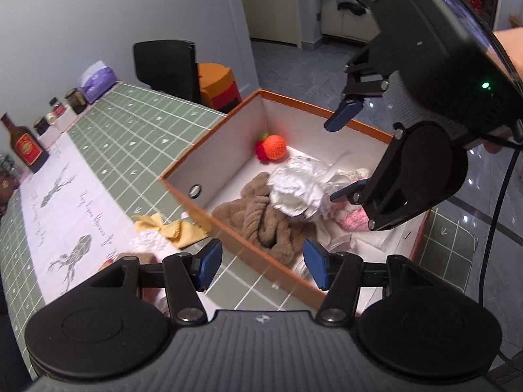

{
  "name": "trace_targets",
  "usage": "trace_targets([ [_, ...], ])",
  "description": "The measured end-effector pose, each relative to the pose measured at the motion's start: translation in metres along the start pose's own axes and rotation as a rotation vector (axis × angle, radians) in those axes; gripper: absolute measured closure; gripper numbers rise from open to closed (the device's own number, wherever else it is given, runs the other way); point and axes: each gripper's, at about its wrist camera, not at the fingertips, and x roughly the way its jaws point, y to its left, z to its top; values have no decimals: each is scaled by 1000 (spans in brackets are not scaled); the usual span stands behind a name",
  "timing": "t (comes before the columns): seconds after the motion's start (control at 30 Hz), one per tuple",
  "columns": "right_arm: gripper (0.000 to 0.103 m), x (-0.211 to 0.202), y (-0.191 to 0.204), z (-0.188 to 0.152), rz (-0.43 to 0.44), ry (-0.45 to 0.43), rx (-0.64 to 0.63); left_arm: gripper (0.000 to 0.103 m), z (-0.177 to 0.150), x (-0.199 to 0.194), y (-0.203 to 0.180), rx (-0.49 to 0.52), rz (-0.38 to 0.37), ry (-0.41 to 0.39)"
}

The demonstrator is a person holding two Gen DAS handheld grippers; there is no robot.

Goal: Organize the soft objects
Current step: 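Open both grippers to drop the strawberry and white bag into the box, then move both grippers back toward the sponge and snack packet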

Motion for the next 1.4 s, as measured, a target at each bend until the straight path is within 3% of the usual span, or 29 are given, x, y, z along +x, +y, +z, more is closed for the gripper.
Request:
trace_targets([
  [0.37,34,-36,63,25,106,-232,44,36,-58,-53,45,-220,123,-120],
  [0.67,34,-34,132,36,159,-379,126,36,-113,-73,50,-367,238,-215],
  [0.83,34,-16,155,37,177,-394,148,36,-143,-71,55,-459,279,-236],
  [1.0,34,1,165,43,164,-370,129,36,-160,-57,56,-491,298,-201],
  [1.4,34,27,149,73,50,-325,2,36,-152,-36,87,-522,265,-182],
])
